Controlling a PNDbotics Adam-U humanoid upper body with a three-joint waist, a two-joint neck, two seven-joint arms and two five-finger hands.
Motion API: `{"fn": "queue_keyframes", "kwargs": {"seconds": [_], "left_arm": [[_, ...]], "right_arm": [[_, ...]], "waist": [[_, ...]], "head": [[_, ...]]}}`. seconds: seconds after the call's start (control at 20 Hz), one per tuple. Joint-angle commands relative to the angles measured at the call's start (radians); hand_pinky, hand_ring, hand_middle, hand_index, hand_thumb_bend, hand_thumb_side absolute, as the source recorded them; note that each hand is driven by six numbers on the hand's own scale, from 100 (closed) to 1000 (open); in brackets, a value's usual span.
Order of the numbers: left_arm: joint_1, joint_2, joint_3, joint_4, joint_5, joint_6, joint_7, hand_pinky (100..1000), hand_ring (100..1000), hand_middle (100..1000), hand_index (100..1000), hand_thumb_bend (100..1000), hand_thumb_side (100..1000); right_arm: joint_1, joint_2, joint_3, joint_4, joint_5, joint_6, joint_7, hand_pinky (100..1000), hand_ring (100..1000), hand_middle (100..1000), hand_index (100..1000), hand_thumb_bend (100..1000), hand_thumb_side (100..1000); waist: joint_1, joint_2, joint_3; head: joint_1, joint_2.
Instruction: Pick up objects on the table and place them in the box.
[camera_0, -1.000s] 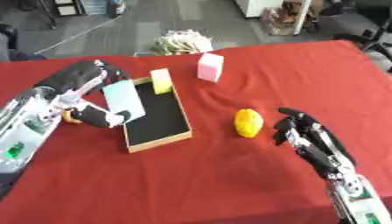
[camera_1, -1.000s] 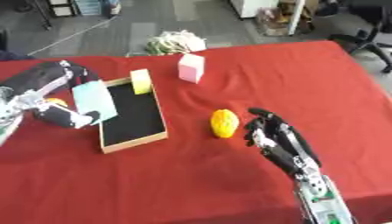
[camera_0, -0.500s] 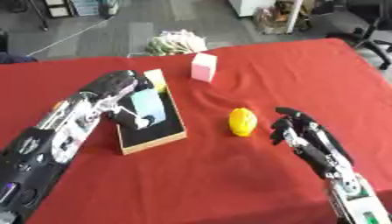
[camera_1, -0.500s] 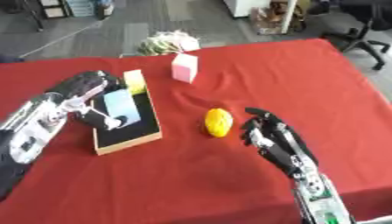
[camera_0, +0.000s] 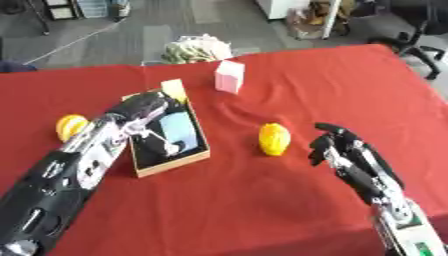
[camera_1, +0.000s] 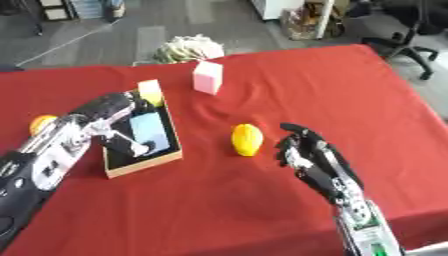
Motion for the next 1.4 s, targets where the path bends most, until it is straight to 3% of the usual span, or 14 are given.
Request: {"fn": "queue_keyframes", "kwargs": {"seconds": [0.05, 0.2, 0.35, 0.5, 0.8, 1.0, 1.2, 1.4], "left_arm": [[-0.020, 0.001, 0.010, 0.000, 0.013, -0.019, -0.002, 763, 612, 606, 870, 330, 471], [-0.018, 0.007, 0.013, -0.010, 0.018, -0.031, 0.002, 784, 660, 664, 903, 376, 562], [-0.020, 0.023, 0.018, -0.028, 0.008, -0.037, -0.003, 791, 675, 683, 911, 414, 539], [-0.020, 0.032, 0.022, -0.035, -0.021, -0.036, 0.003, 793, 678, 687, 912, 446, 448], [-0.018, 0.032, 0.017, -0.035, -0.091, -0.062, 0.019, 807, 706, 721, 926, 528, 520], [-0.019, 0.040, 0.029, -0.053, -0.100, -0.071, 0.024, 817, 721, 740, 938, 527, 549], [-0.019, 0.115, 0.062, -0.166, -0.025, -0.060, -0.008, 821, 717, 738, 942, 484, 508], [-0.018, 0.263, 0.116, -0.263, 0.031, -0.013, -0.071, 821, 718, 738, 938, 566, 429]], "right_arm": [[-0.015, -0.007, 0.001, -0.014, -0.005, -0.003, -0.001, 505, 553, 567, 853, 100, 459], [-0.015, -0.007, 0.001, -0.014, -0.005, -0.003, 0.001, 505, 553, 568, 853, 100, 460], [-0.015, -0.008, 0.001, -0.013, -0.004, -0.002, 0.001, 505, 553, 569, 853, 100, 461], [-0.015, -0.007, 0.002, -0.013, -0.004, -0.002, 0.003, 505, 553, 569, 853, 100, 462], [-0.015, -0.006, 0.001, -0.013, -0.004, -0.002, 0.003, 505, 553, 569, 853, 100, 461], [-0.014, -0.005, -0.001, -0.013, -0.003, -0.002, 0.002, 505, 554, 569, 854, 100, 460], [-0.012, -0.008, -0.006, -0.012, -0.001, -0.002, -0.002, 505, 553, 569, 854, 100, 459], [-0.008, -0.013, -0.009, -0.009, 0.002, -0.002, -0.006, 505, 553, 569, 854, 100, 460]], "waist": [[-0.015, -0.005, -0.003], [-0.013, -0.005, -0.005], [-0.009, -0.006, -0.003], [-0.007, -0.007, -0.002], [-0.009, -0.008, -0.004], [-0.010, -0.008, -0.003], [-0.008, -0.008, 0.003], [-0.003, -0.011, 0.014]], "head": [[0.002, 0.004], [0.003, 0.004], [0.002, 0.004], [0.001, 0.004], [0.001, 0.004], [0.000, 0.004], [-0.005, 0.004], [-0.009, 0.004]]}}
